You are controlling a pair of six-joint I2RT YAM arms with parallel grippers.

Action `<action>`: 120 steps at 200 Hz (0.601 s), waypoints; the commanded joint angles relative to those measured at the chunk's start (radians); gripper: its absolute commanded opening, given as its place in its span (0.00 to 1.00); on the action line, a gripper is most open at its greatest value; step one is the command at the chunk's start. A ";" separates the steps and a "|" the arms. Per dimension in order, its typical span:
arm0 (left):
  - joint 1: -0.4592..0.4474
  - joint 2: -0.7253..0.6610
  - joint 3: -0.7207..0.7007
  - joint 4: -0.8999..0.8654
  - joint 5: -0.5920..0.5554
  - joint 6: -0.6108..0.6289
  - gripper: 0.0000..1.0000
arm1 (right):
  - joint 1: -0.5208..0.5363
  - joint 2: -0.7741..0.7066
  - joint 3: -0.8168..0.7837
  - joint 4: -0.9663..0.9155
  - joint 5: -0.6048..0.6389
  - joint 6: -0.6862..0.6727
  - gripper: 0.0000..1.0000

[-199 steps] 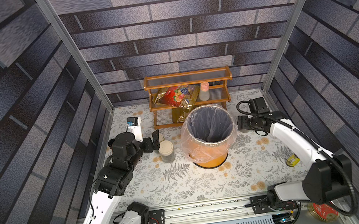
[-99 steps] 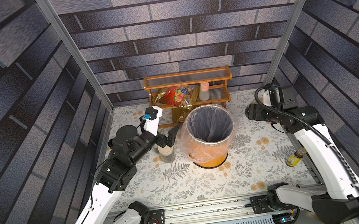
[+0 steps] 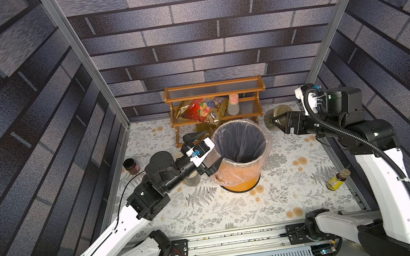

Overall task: Empty moldy tea leaves from jars
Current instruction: Pick up the jar from the center of the board.

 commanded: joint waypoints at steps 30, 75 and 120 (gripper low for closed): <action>0.056 0.078 0.030 0.154 0.088 0.052 1.00 | 0.062 0.037 -0.014 0.141 -0.206 0.084 0.62; 0.116 0.203 0.136 0.137 0.252 -0.036 1.00 | 0.112 0.094 -0.007 0.227 -0.285 0.139 0.62; 0.134 0.319 0.222 0.154 0.313 -0.056 1.00 | 0.145 0.138 -0.005 0.280 -0.335 0.170 0.62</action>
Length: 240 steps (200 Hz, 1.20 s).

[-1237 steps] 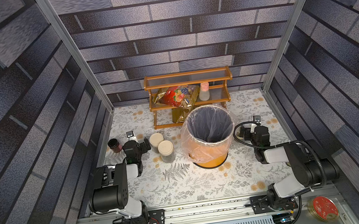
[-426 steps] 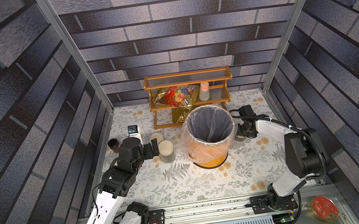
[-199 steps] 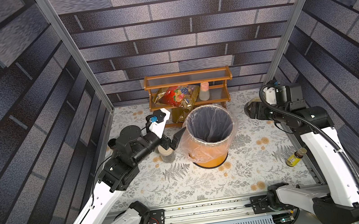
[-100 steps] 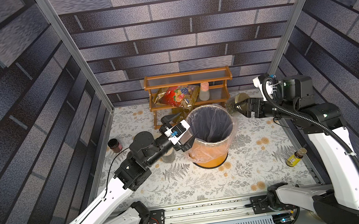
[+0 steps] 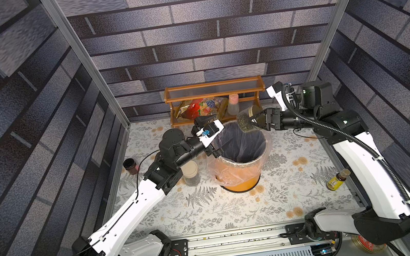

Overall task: Empty moldy tea leaves from jars
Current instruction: Pick up the jar from the center of the board.

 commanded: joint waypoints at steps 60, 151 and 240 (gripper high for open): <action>0.053 0.151 0.142 0.034 0.190 -0.113 1.00 | 0.013 0.056 -0.011 0.153 -0.109 0.083 0.64; 0.080 0.276 0.262 0.081 0.272 -0.177 1.00 | 0.015 0.100 0.016 0.224 -0.196 0.143 0.64; 0.081 0.298 0.291 0.059 0.291 -0.177 0.90 | 0.014 0.096 0.011 0.231 -0.224 0.150 0.68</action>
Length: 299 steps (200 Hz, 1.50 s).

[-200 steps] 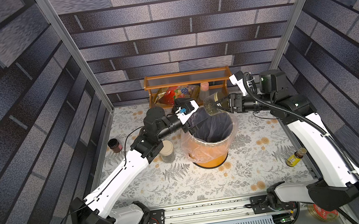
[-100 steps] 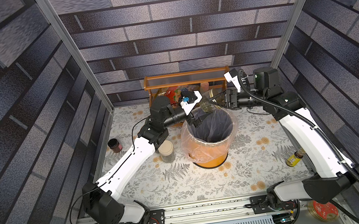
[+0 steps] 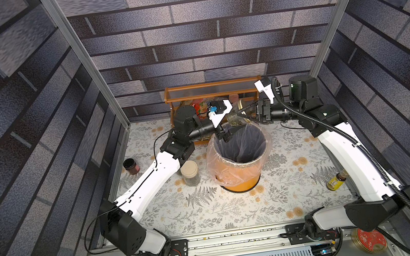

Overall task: Empty moldy tea leaves from jars
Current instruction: Pick up the jar from the center of the board.

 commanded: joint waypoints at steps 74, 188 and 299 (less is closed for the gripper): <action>0.003 -0.020 0.021 0.007 -0.019 0.007 0.64 | 0.005 -0.028 -0.007 0.002 -0.030 -0.012 0.80; -0.029 -0.055 -0.034 0.075 -0.126 0.036 0.37 | 0.006 -0.079 -0.060 0.009 0.007 -0.011 0.92; -0.095 -0.076 -0.146 0.247 -0.416 0.198 0.32 | 0.009 -0.192 -0.243 0.266 0.252 0.258 1.00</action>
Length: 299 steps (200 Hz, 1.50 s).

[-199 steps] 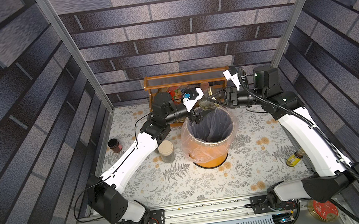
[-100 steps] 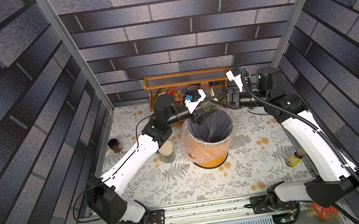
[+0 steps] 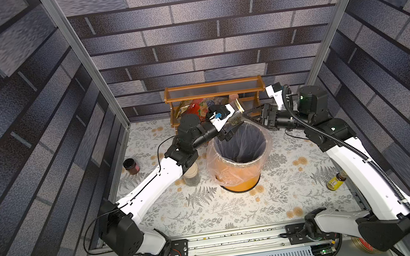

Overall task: Empty moldy tea leaves from jars
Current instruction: Pick up the jar from the center of the board, then unscrew the lid from the jar.

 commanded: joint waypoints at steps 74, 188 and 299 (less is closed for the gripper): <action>-0.073 0.014 -0.010 0.187 -0.214 0.242 0.32 | 0.008 0.017 0.042 0.175 0.127 0.183 1.00; -0.080 0.048 0.041 0.198 -0.265 0.292 0.32 | 0.013 0.100 0.125 0.174 0.105 0.208 1.00; -0.099 0.055 0.079 0.156 -0.258 0.278 0.33 | 0.014 0.105 0.166 0.106 0.132 0.144 1.00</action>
